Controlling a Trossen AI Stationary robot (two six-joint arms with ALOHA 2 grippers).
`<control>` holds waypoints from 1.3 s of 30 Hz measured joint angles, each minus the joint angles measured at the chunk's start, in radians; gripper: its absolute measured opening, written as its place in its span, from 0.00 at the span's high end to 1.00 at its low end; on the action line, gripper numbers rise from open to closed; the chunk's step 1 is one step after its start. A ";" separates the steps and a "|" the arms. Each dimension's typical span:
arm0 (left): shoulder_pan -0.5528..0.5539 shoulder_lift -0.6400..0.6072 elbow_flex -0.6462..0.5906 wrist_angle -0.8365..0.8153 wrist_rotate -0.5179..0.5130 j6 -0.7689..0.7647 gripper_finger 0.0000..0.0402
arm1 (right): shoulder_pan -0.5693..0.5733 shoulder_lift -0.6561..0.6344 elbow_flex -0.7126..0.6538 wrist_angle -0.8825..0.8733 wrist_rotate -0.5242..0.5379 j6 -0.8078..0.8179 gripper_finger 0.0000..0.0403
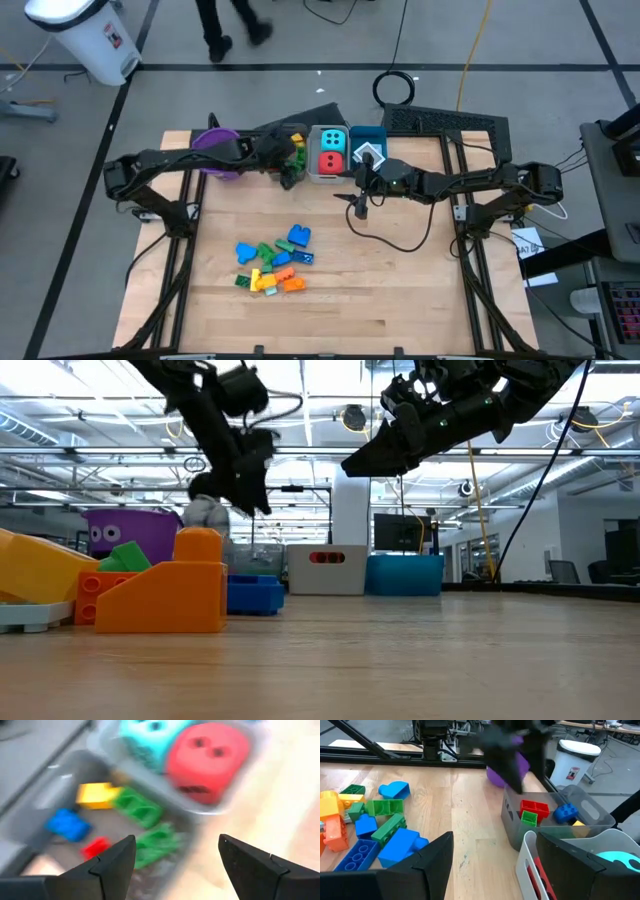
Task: Pick & Place Toys
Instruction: Put the blue game piece into the black bin
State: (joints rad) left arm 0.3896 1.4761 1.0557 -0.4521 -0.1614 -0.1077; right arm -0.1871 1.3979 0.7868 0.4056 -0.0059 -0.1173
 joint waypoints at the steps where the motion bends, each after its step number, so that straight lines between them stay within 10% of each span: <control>1: -0.019 -0.017 0.000 -0.013 0.030 -0.010 0.29 | 0.000 0.000 0.000 -0.001 0.000 0.000 0.36; 20: -0.528 -0.072 -0.132 0.147 0.012 -0.133 0.31 | 0.026 0.000 0.000 -0.010 0.001 -0.003 0.36; 39: -0.573 0.240 -0.130 0.206 -0.015 -0.031 0.34 | 0.026 0.000 0.000 0.015 0.003 -0.003 0.36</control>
State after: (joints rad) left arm -0.1837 1.7164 0.9257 -0.2464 -0.1760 -0.1386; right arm -0.1616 1.3979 0.7868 0.4206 -0.0028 -0.1200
